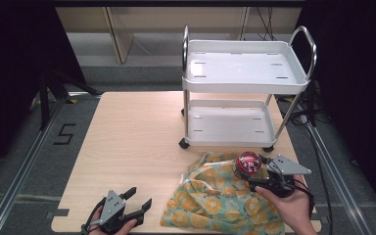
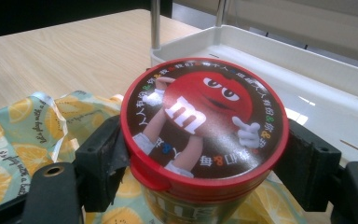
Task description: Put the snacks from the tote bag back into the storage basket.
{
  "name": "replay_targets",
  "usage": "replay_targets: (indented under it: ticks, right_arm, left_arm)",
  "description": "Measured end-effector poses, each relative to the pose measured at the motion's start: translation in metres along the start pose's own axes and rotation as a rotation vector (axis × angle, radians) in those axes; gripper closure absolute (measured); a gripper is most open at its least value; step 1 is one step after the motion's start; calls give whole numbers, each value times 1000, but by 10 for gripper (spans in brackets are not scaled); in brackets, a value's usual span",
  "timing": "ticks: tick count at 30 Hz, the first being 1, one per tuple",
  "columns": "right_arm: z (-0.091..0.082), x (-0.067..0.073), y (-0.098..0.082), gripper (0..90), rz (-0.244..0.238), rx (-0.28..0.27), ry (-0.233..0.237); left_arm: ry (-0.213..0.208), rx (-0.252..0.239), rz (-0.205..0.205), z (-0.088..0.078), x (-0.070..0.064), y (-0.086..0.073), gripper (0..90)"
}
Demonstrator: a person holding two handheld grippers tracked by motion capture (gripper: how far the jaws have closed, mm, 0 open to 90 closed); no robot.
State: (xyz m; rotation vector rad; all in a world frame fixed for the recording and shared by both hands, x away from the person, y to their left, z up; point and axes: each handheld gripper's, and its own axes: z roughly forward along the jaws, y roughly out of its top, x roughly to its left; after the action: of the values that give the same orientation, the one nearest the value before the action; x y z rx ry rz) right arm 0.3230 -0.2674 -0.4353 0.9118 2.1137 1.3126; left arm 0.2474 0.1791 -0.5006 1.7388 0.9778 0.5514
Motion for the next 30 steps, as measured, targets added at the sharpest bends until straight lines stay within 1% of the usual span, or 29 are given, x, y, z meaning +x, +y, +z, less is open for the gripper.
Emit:
replay_targets:
  ticks: [1, 2, 3, 4, 6, 9, 10, 11, 12, 13, 14, 15, 16, 17, 18, 19, 23, 24, 25, 26, 27, 28, 29, 30]
  right_arm:
    - [0, 2, 0, 261, 22, 12, -3]
    - [1, 0, 0, 261, 7, -5, -3]
    - [2, 2, 0, 261, 16, -15, -11]
    - [2, -1, 1, 261, -10, -8, -5]
    - [1, 0, 2, 261, 6, -1, -1]
    - [1, 0, 4, 261, 2, 3, -1]
    - [1, 1, 4, 261, 25, 12, 1]
    - [2, -2, 5, 261, -3, 2, -4]
    - [2, -3, 5, 261, -1, 7, -1]
    - [3, -2, 5, 261, 13, 6, 3]
    - [3, -3, 5, 261, 2, 9, 7]
    - [4, -4, 5, 261, -4, -7, -5]
    - [2, -4, 6, 261, 9, 4, 0]
    - [2, -6, 7, 261, -1, -3, -7]
    - [2, -6, 7, 261, 1, -3, -4]
    - [2, -5, 8, 261, 14, -1, -2]
    - [1, -6, 10, 261, 25, -2, -4]
    - [2, -7, 11, 261, 8, -13, -5]
    - [2, -7, 11, 261, 17, -11, -16]
    - [1, -6, 12, 261, 27, -3, -12]
    - [2, -7, 13, 261, 23, -6, -12]
    - [3, -8, 13, 261, 5, -10, -5]
    - [3, -7, 14, 261, 28, -2, -16]
    - [3, -7, 14, 261, 28, -2, -16]
  left_arm:
    - [2, 0, -4, 0, 0, 0, 325]
    - [3, 0, -6, 0, 0, 0, 325]
    - [2, -1, -3, 0, 0, 0, 325]
    - [1, -1, 0, 0, 0, 0, 325]
    - [2, -1, 0, 0, 0, 0, 325]
    - [2, -2, 0, 0, 0, 0, 325]
    - [3, -1, 0, 0, 0, 0, 325]
    - [4, 2, 5, -1, 1, 0, 325]
    - [4, 4, 8, -1, 1, 0, 325]
    - [9, 7, 7, -1, 1, 0, 325]
    - [9, 7, 9, -1, 1, 0, 325]
    - [9, 7, 8, -1, 1, 0, 325]
    - [7, 0, -1, -1, 0, 0, 325]
    - [8, 8, 7, -1, 1, 0, 325]
    - [9, 8, 8, -1, 1, 0, 325]
    - [9, 7, 9, -1, 1, 0, 325]
    - [10, 6, 9, -2, 0, 1, 325]
    - [11, 6, 10, -2, 1, 1, 325]
    - [12, 6, 10, -2, 1, 1, 325]
    - [13, 5, 1, -2, 0, 0, 325]
    - [14, 0, -8, -1, -1, 0, 325]
    - [12, -4, -11, -1, -1, 0, 325]
    - [12, -4, -9, -1, -1, 0, 325]
    - [12, -4, -10, -1, -1, 0, 325]
